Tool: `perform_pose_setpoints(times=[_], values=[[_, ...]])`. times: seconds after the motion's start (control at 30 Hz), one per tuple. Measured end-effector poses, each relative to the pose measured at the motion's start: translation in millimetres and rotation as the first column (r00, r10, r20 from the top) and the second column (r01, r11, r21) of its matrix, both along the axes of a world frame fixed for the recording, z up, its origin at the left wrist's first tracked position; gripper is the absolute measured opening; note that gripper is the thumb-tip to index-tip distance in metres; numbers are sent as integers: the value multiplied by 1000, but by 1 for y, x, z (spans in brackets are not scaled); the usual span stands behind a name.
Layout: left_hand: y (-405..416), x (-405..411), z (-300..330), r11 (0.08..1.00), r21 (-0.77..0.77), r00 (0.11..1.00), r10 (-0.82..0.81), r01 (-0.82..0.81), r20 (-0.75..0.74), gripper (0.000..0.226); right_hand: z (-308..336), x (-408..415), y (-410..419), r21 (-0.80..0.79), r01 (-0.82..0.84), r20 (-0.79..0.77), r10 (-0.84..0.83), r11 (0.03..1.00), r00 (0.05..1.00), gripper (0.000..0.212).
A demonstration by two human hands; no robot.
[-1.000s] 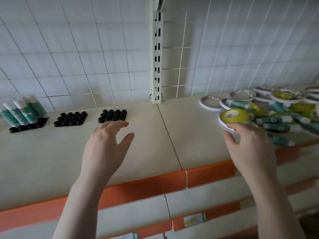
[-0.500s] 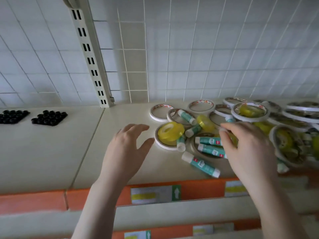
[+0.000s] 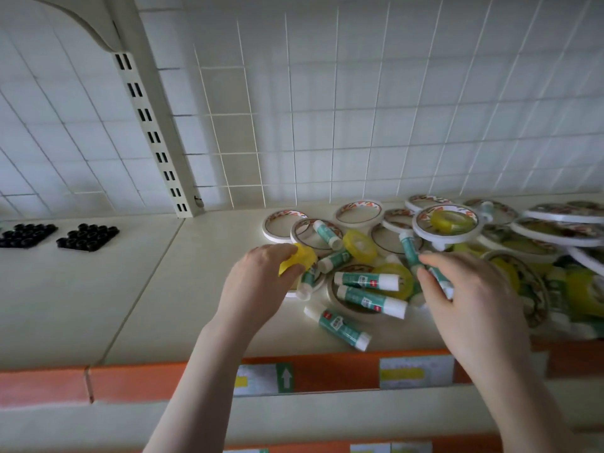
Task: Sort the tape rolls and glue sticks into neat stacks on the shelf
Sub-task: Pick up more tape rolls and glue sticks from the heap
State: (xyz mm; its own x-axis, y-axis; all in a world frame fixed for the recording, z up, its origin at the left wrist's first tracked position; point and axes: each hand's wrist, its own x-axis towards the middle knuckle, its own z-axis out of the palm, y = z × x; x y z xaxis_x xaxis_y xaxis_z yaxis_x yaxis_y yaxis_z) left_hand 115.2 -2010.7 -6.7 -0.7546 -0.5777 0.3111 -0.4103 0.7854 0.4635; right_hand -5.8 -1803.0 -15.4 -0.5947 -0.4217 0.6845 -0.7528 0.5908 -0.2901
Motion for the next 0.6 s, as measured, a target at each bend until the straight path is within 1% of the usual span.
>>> perform_pose_setpoints(times=[0.13, 0.3, 0.43, 0.53, 0.6], values=[[-5, 4, 2, 998, 53, 999, -25, 27, -28, 30, 1, 3, -7, 8, -9, 8, 9, 1000, 1000, 16], [-11, 12, 6, 993, 115, 996, -13, 23, -86, 28, 1, 8, -22, 7, -44, 6, 44, 999, 999, 16], [-21, 19, 6, 995, 81, 998, -49, 51, -27, 32, 0, 10, -35, 12, -89, -6, 89, 996, 996, 16], [-27, 21, 1, 995, 32, 995, -91, 90, 32, 26, 1, 11, -43, 21, -114, 11, 113, 993, 994, 17], [-28, 23, -2, 994, 35, 994, -105, 104, 27, 22, 1, 12, -46, 19, -110, 11, 110, 994, 994, 17]])
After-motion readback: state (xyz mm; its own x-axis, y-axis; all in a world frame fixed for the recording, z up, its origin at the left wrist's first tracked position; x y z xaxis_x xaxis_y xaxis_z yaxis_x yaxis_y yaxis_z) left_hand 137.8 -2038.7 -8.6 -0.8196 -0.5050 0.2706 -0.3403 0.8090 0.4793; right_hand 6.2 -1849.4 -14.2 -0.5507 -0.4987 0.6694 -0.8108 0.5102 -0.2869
